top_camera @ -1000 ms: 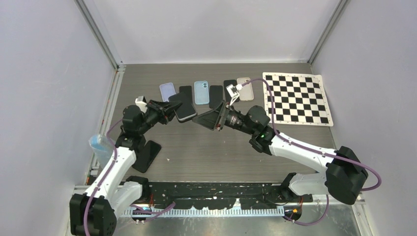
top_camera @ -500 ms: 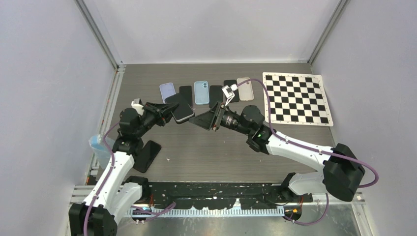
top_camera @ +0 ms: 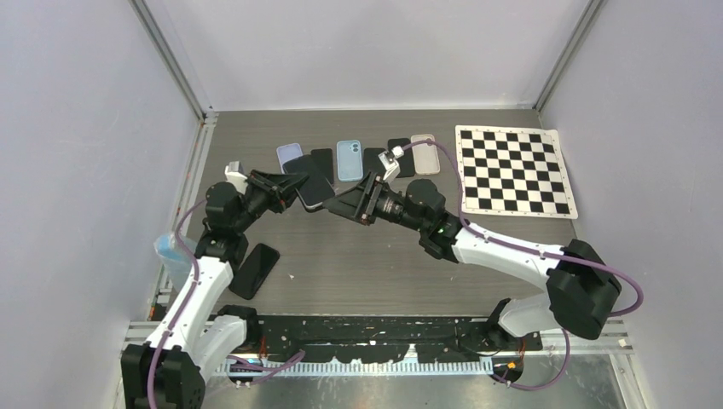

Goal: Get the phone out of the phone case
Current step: Remove the phone case from the phone.

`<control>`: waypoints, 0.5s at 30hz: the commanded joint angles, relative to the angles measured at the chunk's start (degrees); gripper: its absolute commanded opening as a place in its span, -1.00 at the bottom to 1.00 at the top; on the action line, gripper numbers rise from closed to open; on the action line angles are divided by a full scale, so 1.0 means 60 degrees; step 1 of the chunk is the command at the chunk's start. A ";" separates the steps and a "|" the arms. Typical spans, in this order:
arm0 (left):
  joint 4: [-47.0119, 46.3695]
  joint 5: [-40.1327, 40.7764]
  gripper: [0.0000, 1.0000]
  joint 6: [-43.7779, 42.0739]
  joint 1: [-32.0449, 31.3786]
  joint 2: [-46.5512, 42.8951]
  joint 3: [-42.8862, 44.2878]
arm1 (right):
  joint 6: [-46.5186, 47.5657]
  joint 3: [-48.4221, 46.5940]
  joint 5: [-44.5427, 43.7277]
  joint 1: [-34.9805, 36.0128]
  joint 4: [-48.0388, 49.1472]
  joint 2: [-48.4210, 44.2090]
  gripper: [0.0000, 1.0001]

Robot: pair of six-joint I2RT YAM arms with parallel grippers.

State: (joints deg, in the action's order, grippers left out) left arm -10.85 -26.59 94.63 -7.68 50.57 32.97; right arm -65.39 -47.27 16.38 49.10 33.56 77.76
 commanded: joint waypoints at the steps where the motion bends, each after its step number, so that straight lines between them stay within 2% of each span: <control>1: -0.1726 -0.2663 -1.00 -0.0351 -0.0376 -0.0205 0.0799 | -0.1103 -0.0318 -0.1210 -0.0219 0.0269 0.0583 0.15; 9: -0.1251 -0.3000 -1.00 -0.1391 -0.0536 -0.0183 0.1128 | -0.1721 -0.0358 -0.0365 -0.0419 0.2145 0.1033 0.05; 12: -0.0613 -0.2664 -1.00 -0.2026 -0.0536 -0.0163 0.1382 | -0.1444 -0.0251 0.0018 -0.0420 0.2312 0.0811 0.20; 15: 0.0146 -0.2204 -1.00 -0.2620 -0.0522 -0.0081 0.1708 | -0.0970 0.0161 -0.0311 -0.0436 0.1839 0.0253 0.42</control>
State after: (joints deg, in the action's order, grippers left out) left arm -11.03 -40.10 84.51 -10.66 51.05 38.00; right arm -74.06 -47.22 15.51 46.74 42.78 83.46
